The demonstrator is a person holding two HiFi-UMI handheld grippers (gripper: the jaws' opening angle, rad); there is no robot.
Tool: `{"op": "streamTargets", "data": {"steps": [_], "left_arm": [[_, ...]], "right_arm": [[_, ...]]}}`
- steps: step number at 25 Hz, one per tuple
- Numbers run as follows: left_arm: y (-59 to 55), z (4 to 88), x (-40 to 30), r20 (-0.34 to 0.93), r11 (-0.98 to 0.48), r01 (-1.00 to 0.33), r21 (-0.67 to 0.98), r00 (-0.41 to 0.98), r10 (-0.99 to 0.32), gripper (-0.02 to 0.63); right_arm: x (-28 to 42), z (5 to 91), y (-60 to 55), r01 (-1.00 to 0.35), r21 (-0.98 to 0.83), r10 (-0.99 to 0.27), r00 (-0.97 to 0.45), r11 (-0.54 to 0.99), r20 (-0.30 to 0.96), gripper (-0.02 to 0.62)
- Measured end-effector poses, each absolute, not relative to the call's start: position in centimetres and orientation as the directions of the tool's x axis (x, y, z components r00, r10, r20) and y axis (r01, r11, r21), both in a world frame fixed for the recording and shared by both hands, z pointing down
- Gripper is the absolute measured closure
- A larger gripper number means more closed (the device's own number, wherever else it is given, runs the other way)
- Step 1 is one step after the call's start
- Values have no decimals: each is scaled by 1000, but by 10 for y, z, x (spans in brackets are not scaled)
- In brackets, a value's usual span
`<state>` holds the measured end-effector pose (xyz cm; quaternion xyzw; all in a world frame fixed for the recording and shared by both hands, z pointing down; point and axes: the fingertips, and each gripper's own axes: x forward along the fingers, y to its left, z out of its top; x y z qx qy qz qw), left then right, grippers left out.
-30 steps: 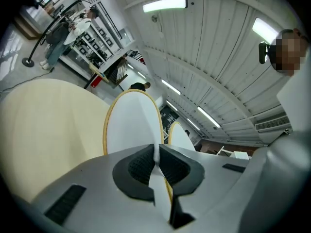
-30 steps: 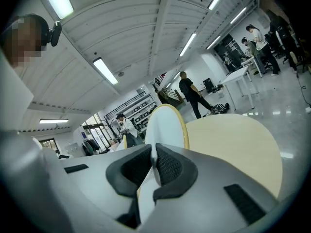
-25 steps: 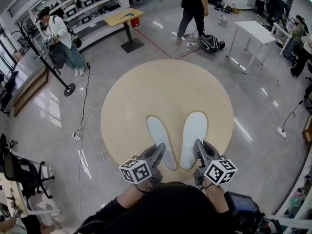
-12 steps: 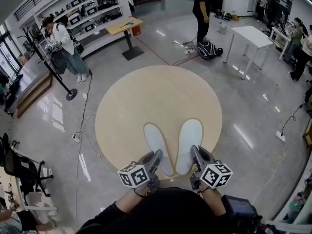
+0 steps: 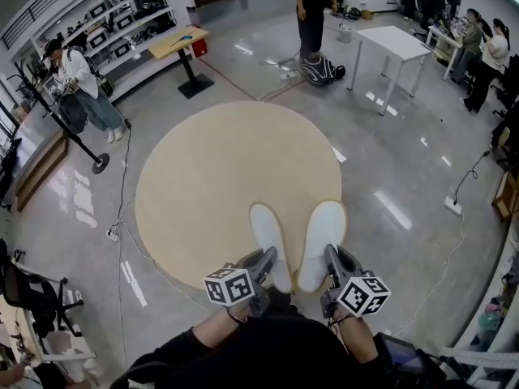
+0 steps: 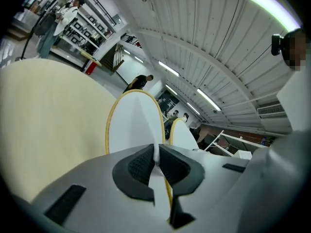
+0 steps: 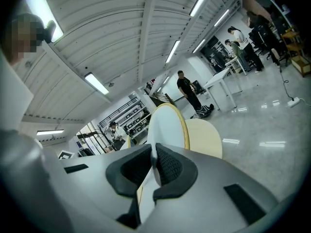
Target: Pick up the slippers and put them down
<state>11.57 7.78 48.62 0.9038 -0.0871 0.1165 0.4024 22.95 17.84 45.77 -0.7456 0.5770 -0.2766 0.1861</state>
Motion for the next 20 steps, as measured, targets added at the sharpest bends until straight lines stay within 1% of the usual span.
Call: {"op": "streamTargets", "data": {"steps": [4, 7, 13, 20], "left_arm": [[88, 497, 155, 297, -656, -227, 719, 955, -5, 571], [88, 511, 185, 309, -647, -230, 727, 951, 9, 571], [72, 534, 259, 344, -611, -292, 736, 938, -34, 571], [26, 559, 299, 407, -545, -392, 741, 908, -101, 571]], "right_arm": [[262, 466, 193, -750, -586, -951, 215, -307, 224, 566], [288, 478, 194, -746, -582, -944, 219, -325, 247, 566], [361, 494, 176, -767, -560, -940, 165, -313, 299, 566], [418, 513, 123, -784, -551, -924, 76, -287, 374, 566]]}}
